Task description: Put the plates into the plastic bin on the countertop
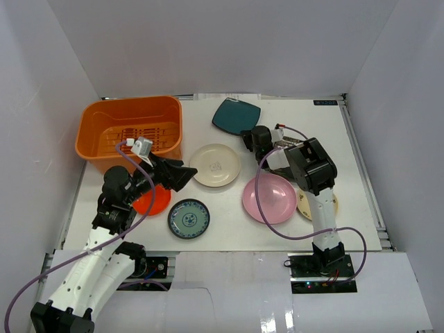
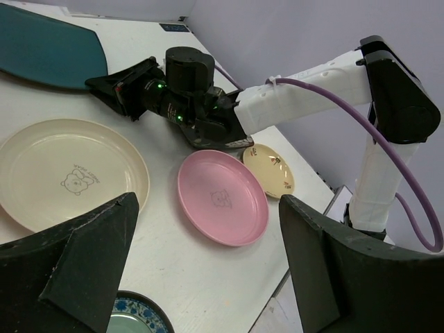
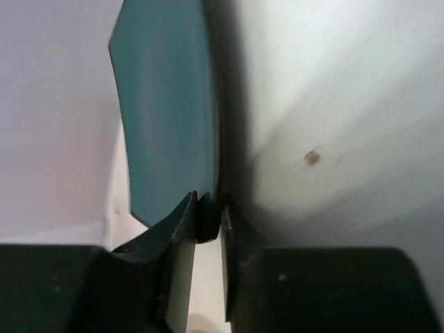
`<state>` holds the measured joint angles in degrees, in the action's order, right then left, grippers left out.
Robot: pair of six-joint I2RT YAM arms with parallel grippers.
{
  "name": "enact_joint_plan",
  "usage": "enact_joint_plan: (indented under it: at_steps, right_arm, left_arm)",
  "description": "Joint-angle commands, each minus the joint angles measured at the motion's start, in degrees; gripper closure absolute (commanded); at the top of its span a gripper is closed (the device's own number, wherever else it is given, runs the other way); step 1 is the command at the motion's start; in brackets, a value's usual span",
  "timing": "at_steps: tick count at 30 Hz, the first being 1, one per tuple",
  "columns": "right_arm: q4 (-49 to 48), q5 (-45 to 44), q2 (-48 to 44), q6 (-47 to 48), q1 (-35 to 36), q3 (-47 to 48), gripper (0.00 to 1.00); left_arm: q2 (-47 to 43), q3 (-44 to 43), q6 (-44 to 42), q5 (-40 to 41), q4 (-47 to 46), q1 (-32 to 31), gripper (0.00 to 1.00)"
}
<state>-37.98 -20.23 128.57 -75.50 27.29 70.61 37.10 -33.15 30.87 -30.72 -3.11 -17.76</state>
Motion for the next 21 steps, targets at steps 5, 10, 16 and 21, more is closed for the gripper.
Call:
enact_joint_plan:
  at_steps: [5,10,16,21]
  right_arm:
    - [-7.2,-1.5,-0.4,0.3,-1.9,-3.5,0.92]
    - [-16.2,4.0,-7.4,5.7,-2.8,-7.8,0.92]
    - [-23.2,12.7,-23.6,9.1,-5.4,-18.1,0.92]
    - [-27.8,25.9,-32.5,6.9,-8.5,-26.8,0.92]
  left_arm:
    - [0.6,-2.1,-1.5,2.3,0.5,0.6,0.09]
    - [3.6,-3.3,-0.9,3.9,1.4,0.6,0.12]
    - [8.8,-11.0,1.1,6.9,8.0,0.5,0.2]
    - [14.8,-15.2,5.5,5.0,8.8,0.5,0.27]
